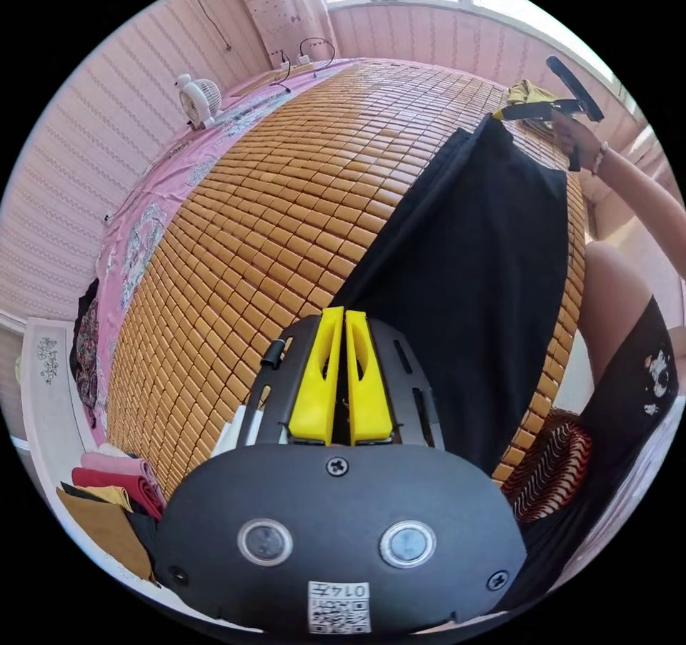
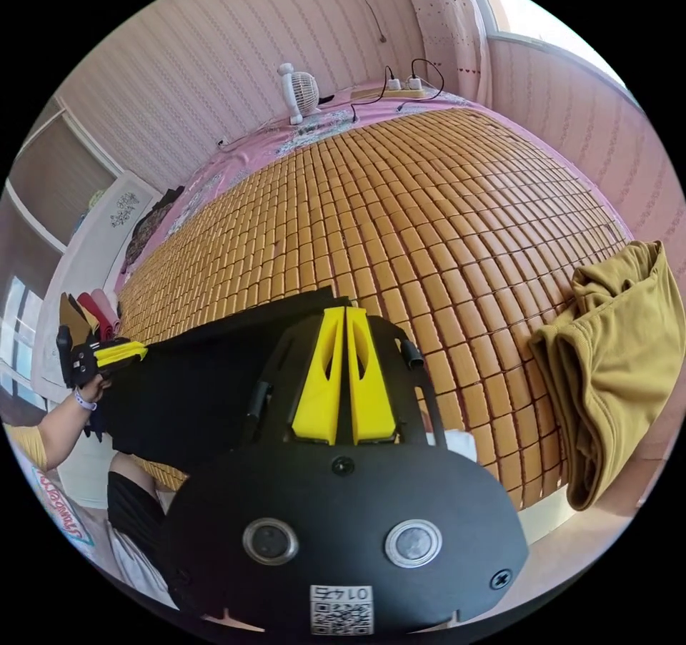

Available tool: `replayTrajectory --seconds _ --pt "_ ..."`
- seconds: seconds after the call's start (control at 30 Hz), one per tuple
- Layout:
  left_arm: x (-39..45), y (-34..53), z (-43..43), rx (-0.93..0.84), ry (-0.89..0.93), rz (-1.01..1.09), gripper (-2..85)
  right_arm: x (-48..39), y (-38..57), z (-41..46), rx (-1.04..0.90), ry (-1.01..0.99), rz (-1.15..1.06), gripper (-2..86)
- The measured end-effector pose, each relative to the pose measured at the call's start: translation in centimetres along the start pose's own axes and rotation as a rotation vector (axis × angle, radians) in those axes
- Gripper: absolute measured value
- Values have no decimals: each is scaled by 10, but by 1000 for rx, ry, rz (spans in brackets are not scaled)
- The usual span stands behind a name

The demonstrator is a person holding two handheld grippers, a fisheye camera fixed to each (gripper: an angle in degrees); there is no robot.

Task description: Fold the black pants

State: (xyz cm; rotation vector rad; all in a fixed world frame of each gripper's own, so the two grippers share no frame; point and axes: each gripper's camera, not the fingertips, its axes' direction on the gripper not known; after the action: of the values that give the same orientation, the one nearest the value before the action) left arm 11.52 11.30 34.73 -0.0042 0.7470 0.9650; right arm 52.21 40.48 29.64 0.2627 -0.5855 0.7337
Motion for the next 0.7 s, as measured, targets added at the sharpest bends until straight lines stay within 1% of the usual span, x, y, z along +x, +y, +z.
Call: replayTrajectory --seconds 0.13,0.2,0.33,0.43,0.53,0.57,0.63,0.7 --pt "-14 12 -34 76 65 -19 -6 -6 4 -30 79 -52 -17 -2" --pt "-38 12 -43 84 126 -85 -7 -13 -5 -33 74 -62 -35 -1" --pt "-69 2 -16 13 135 -180 -7 -23 -38 11 -84 -76 -14 0" --pt "-85 -10 22 -33 209 -265 -9 -18 -37 38 -131 -8 82 5" --pt "-88 -19 56 -112 220 -281 -9 -13 -9 20 -44 -48 115 21" --pt "-86 -20 67 -152 219 -272 -9 -8 8 9 -17 -28 140 30" --pt "-84 -19 71 -133 205 -270 -9 3 38 -7 22 -2 203 44" --pt "-85 -17 69 -118 196 -270 -9 15 69 -16 23 13 281 58"
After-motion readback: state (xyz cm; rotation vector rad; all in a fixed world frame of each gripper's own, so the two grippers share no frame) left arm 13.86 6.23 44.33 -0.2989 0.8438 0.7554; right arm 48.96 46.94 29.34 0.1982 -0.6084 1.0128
